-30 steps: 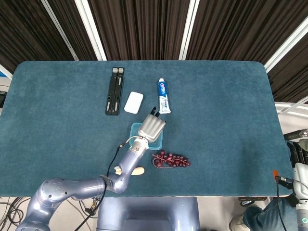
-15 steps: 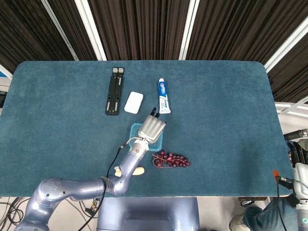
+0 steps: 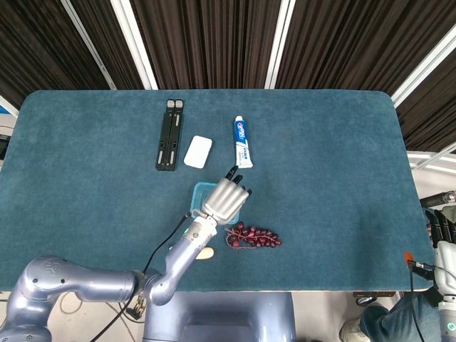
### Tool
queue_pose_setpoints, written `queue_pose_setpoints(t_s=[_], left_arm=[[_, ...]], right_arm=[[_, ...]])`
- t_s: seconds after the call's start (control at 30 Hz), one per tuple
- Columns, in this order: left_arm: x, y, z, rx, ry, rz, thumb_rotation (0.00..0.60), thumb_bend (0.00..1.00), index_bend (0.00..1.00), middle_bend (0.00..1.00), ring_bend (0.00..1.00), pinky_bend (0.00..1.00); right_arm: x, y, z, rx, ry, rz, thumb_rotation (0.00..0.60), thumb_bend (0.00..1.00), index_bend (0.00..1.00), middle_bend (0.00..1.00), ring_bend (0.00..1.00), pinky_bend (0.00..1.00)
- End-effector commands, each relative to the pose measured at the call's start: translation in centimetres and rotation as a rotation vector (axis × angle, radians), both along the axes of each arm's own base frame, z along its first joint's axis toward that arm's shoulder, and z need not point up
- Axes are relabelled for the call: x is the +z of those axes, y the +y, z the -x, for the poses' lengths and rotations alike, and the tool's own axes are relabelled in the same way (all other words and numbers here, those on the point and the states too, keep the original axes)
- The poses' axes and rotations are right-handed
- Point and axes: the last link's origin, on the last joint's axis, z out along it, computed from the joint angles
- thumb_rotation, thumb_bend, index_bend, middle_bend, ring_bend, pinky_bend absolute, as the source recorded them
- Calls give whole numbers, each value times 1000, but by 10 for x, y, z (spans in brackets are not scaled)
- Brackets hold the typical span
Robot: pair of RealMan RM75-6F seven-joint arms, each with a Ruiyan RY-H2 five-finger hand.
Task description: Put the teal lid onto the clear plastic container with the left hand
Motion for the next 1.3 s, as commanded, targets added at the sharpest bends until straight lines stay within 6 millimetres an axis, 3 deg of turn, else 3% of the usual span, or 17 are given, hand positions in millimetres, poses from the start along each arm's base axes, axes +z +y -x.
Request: queue_pose_setpoints(t_s=[0.03,1.3], left_arm=[[-1,-11,13,-2,69,33,600,544,666,563,230,89],[-23,-15,26,-1,154,79,600,544,668,564,230,78]], right_arm=[[0,0,0,2,1,1,600,355,0,0,0,0],[0,0,0,0,-4,-8,600,355,0,0,0,0]])
